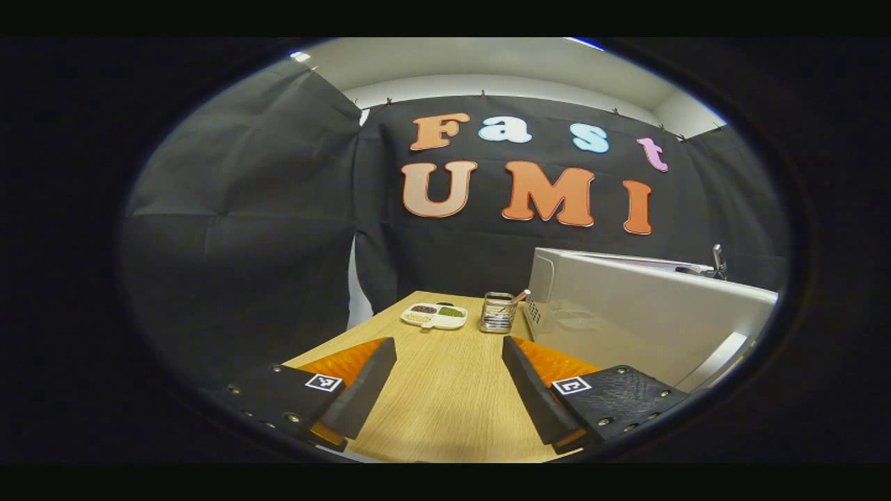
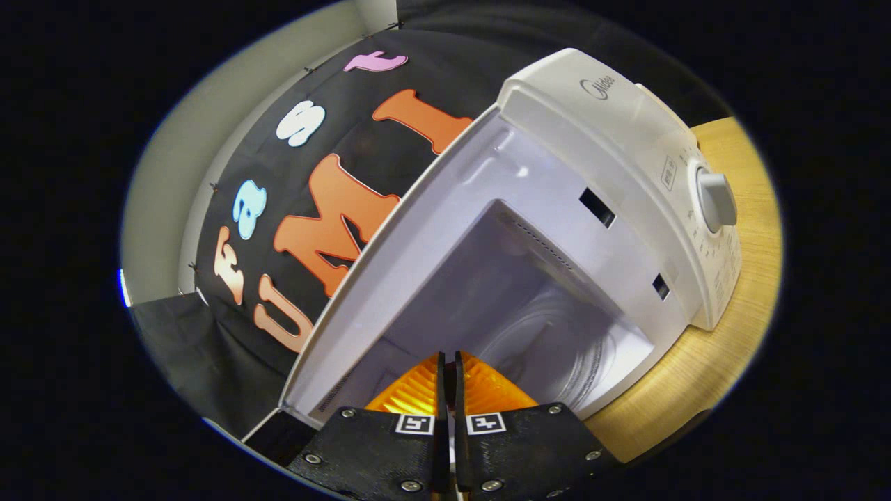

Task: Open the microwave oven with the left hand, put the food in, and close the microwave oven.

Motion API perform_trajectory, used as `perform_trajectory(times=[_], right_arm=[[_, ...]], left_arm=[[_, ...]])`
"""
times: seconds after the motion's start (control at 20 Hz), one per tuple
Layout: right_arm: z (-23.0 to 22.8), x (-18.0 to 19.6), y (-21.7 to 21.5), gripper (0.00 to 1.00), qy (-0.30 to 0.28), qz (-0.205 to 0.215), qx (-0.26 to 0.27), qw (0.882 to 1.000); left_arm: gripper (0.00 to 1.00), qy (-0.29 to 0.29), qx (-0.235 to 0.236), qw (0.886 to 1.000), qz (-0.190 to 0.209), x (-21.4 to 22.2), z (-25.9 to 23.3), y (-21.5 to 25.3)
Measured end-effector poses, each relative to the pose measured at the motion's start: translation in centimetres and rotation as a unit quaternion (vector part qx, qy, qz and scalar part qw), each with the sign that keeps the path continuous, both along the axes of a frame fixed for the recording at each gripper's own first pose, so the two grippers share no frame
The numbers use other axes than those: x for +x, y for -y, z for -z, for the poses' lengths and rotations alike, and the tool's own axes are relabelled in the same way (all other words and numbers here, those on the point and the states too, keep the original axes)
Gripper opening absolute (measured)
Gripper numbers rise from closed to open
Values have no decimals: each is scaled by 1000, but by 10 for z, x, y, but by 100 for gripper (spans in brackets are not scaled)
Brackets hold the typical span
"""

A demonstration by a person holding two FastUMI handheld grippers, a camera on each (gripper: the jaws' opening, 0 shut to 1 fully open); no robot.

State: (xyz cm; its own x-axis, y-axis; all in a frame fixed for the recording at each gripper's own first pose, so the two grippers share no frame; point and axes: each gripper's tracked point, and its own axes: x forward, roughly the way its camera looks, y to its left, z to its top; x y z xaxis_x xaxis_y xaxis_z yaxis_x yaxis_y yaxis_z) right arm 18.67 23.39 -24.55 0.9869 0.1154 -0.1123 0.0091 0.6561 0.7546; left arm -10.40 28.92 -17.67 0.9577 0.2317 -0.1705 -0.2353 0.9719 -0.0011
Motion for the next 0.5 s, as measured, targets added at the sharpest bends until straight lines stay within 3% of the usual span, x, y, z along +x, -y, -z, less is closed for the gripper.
perform_trajectory(times=[0.25,0.45,0.5], right_arm=[[6,11,8,10,-18,14,-50,998],[23,17,15,17,-48,17,-121,991],[25,18,17,11,-48,13,-136,989]], left_arm=[[93,-2,0,1000,-1,-2,0,1],[92,-2,3,1000,0,-6,-3,3],[92,-1,4,1000,0,-7,-3,4]])
